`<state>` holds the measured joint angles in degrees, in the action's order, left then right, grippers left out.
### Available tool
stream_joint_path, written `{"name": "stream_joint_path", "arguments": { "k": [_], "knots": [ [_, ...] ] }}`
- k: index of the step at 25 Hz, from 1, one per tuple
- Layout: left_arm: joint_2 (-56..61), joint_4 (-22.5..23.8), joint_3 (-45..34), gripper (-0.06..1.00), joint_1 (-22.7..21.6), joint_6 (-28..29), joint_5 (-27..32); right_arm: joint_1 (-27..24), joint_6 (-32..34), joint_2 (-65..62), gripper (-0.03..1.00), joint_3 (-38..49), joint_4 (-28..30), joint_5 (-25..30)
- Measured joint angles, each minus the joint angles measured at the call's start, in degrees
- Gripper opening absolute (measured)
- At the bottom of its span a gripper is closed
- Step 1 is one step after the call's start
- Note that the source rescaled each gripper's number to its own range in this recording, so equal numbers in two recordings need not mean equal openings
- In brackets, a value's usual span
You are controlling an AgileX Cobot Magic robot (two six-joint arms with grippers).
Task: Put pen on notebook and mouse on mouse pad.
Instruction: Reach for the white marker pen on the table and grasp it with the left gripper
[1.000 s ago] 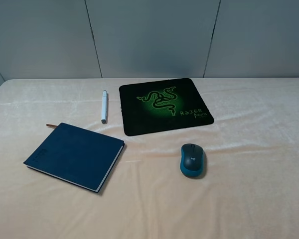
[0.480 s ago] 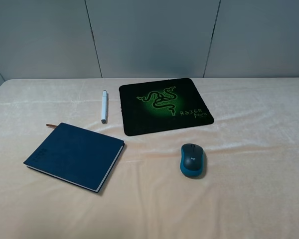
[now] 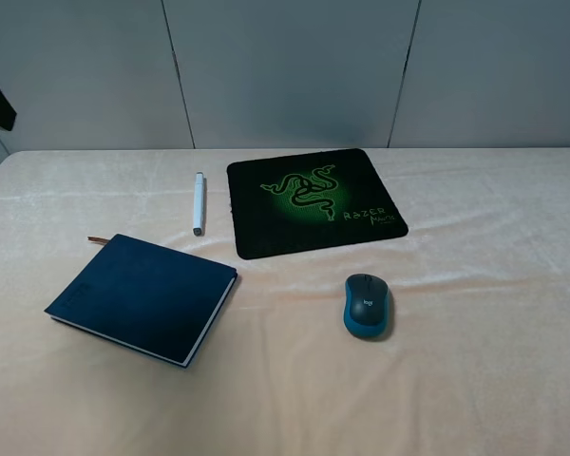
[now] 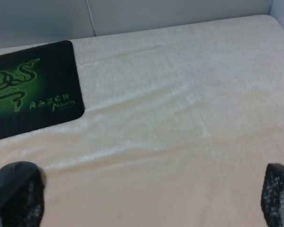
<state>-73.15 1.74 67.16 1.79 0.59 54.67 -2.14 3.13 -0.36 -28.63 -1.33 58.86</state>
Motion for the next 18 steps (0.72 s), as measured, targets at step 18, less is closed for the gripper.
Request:
{"name": "stream_joint_path", "arguments": {
  "k": [18],
  "knots": [
    [-37.12,6.87,16.48,1.0,14.74,14.71,-4.5,0.0,0.0,0.0,1.0,0.0,0.0,0.0]
  ]
}}
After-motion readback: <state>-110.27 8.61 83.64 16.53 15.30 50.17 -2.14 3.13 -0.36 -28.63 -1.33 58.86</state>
